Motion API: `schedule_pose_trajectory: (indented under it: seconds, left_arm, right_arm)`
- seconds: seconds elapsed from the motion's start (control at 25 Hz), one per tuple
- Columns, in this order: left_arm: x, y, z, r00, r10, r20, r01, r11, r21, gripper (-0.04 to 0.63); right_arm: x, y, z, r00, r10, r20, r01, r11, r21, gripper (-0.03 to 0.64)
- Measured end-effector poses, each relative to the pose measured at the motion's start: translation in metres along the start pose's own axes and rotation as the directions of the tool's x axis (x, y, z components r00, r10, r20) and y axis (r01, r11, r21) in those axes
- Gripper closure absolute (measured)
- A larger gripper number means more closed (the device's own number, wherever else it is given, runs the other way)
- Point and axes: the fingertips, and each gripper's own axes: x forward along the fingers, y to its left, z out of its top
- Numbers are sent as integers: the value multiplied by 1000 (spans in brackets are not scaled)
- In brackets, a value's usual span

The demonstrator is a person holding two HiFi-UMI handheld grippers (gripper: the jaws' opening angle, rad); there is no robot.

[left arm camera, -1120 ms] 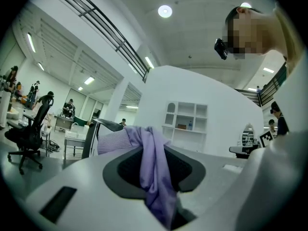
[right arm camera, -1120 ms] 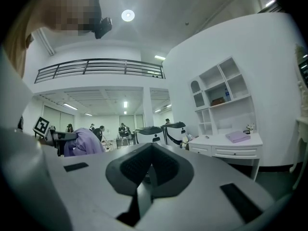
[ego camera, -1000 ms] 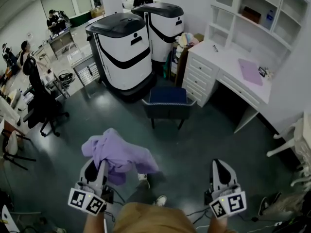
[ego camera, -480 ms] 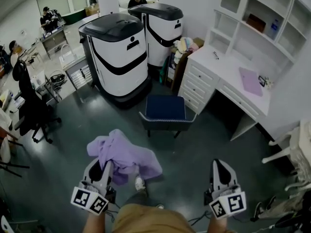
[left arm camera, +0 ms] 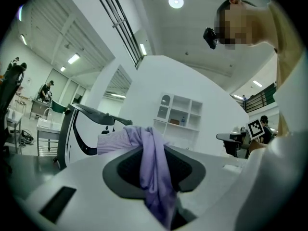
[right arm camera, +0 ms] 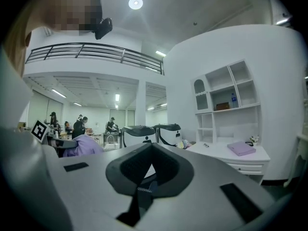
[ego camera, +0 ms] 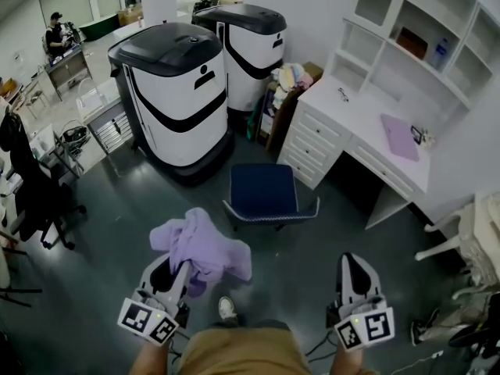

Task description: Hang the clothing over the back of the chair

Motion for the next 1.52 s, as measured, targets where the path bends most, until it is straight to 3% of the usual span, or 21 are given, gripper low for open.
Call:
schedule_pose_trajectory:
  seconds: [0.28,0.48,0.68,1.0,1.2,1.36,1.52]
  left_arm:
    - [43,24,-2,998,-49,-46,49,999,-1,495]
    - [78,25,-6,995,-74,-73,74,997,1,495]
    - [117,13,5,995,-75,-69,78,996,48,495]
    - [166,-6,15,990,-103,-97,113,987,111,494]
    - [190,-17,-1,977,-141,-162,161,980,116,494]
    - [211,-27,-16,966,-185,-181,201,977,72,494]
    - [236,-47,-43,932,-276,-236,290,957,28,494]
  right_arm:
    - [28,-16,-3,997,-74,-19,74,997,28,612]
    - [53,-38,-3,997,-80,-15,80,996,36,612]
    - [88,-80,-3,998,-54,11,53,995,85,612]
    - [149,-116,28,995,28,91,-35,997,70,612]
    - [170,-128,24,995,55,81,-60,996,63,612]
    - [179,-134,21,995,59,78,-63,997,46,612]
    - [175,-146,23,997,28,77,-32,998,52,612]
